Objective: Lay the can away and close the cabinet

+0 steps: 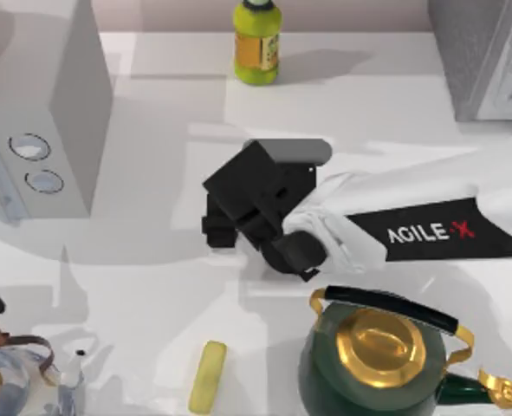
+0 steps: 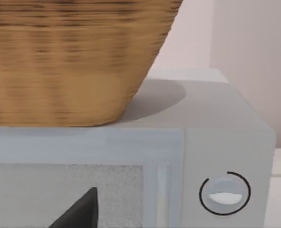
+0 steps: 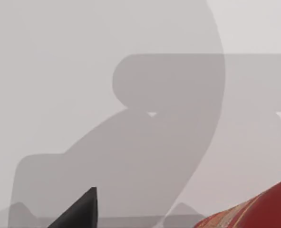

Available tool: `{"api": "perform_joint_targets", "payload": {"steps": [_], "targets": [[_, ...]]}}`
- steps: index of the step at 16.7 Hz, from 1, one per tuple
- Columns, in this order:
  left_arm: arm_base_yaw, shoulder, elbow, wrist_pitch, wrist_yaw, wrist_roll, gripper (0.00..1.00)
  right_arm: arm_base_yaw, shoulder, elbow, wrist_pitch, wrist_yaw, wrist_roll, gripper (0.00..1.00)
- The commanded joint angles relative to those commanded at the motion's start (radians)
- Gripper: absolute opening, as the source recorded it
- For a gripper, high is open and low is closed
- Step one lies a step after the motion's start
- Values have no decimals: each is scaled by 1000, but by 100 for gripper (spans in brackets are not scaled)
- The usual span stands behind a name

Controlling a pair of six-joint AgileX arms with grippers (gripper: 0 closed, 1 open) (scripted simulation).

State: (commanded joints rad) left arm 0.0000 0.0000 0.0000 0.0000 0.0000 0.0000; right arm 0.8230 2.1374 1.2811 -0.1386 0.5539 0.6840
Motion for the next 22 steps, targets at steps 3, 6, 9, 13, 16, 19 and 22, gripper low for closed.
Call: {"api": "perform_joint_targets", "payload": {"steps": [3, 6, 9, 13, 16, 19, 22], "targets": [[0, 0, 0, 0, 0, 0, 100, 0, 0, 0, 0, 0, 0, 92], [0, 0, 0, 0, 0, 0, 100, 0, 0, 0, 0, 0, 0, 70], [0, 0, 0, 0, 0, 0, 100, 0, 0, 0, 0, 0, 0, 47], [0, 0, 0, 0, 0, 0, 100, 0, 0, 0, 0, 0, 0, 17], [0, 0, 0, 0, 0, 0, 100, 0, 0, 0, 0, 0, 0, 0], [0, 0, 0, 0, 0, 0, 100, 0, 0, 0, 0, 0, 0, 0], [0, 0, 0, 0, 0, 0, 100, 0, 0, 0, 0, 0, 0, 0]]}}
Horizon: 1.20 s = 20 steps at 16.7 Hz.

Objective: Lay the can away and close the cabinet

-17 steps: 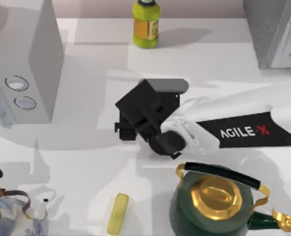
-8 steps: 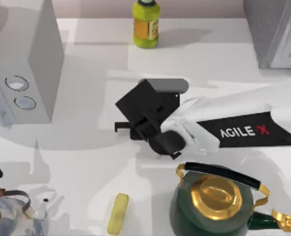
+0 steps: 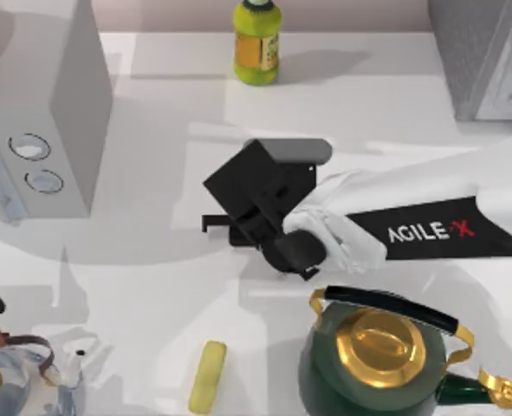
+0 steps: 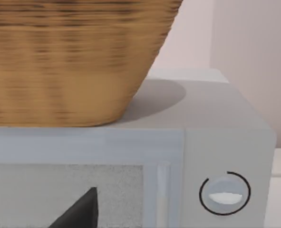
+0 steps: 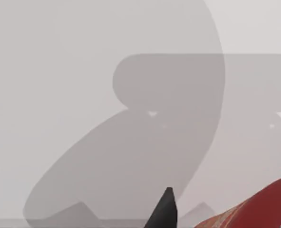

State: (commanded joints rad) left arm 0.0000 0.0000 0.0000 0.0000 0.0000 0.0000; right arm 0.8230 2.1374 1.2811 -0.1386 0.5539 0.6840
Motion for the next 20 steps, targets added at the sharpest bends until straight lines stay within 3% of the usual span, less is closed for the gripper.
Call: {"api": "perform_joint_targets", "payload": {"steps": [5, 15, 20], "targets": [[0, 0, 0, 0, 0, 0, 100, 6, -2, 19, -34, 4, -7, 0], [0, 0, 0, 0, 0, 0, 100, 3, -162, 301, -473, 4, -6, 0], [0, 0, 0, 0, 0, 0, 100, -1, -197, 344, -537, -4, -4, 0]]}}
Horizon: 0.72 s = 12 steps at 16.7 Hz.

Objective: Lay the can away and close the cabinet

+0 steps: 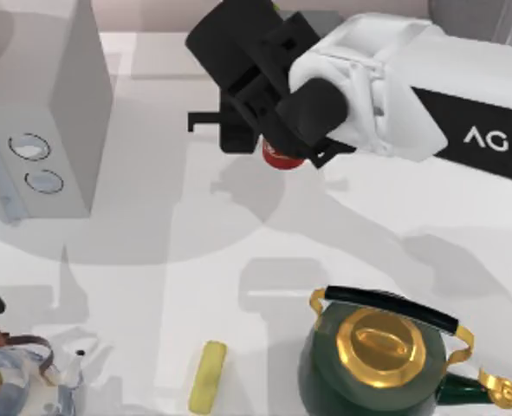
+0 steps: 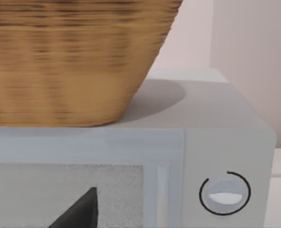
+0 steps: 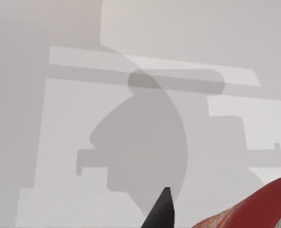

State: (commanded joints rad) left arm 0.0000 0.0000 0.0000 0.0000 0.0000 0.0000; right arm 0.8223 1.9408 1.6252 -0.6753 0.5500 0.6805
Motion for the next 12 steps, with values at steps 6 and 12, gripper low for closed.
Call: {"api": "perform_joint_targets", "payload": {"steps": [6, 12], "targets": [[0, 0, 0, 0, 0, 0, 100, -12, -53, -58, 26, -6, -49, 0], [0, 0, 0, 0, 0, 0, 100, -167, -318, -374, 131, -105, -243, 0]]}}
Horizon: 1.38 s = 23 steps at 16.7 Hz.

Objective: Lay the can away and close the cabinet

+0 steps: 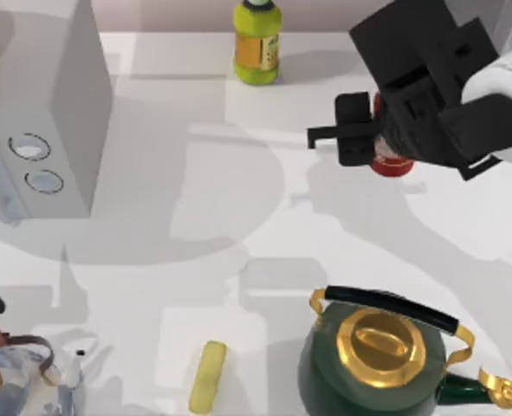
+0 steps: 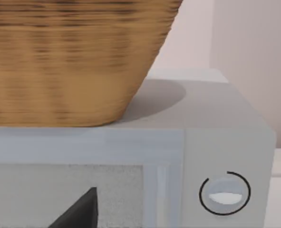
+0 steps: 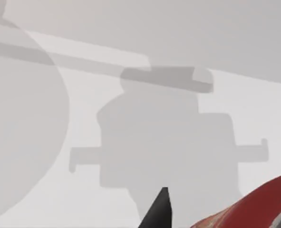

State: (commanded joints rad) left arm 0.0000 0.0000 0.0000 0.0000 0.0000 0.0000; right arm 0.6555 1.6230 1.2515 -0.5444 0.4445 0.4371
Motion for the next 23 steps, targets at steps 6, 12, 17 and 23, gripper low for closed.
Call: {"api": "perform_joint_targets", "payload": {"steps": [6, 12, 17, 23], "targets": [[0, 0, 0, 0, 0, 0, 100, -214, -522, -450, 115, -135, -118, 0], [0, 0, 0, 0, 0, 0, 100, -451, -1201, -966, 274, -251, -211, 0], [0, 0, 0, 0, 0, 0, 100, -619, -1537, -1205, 476, -386, -371, 0], [0, 0, 0, 0, 0, 0, 100, -656, -1623, -1252, 545, -444, -437, 0]]}}
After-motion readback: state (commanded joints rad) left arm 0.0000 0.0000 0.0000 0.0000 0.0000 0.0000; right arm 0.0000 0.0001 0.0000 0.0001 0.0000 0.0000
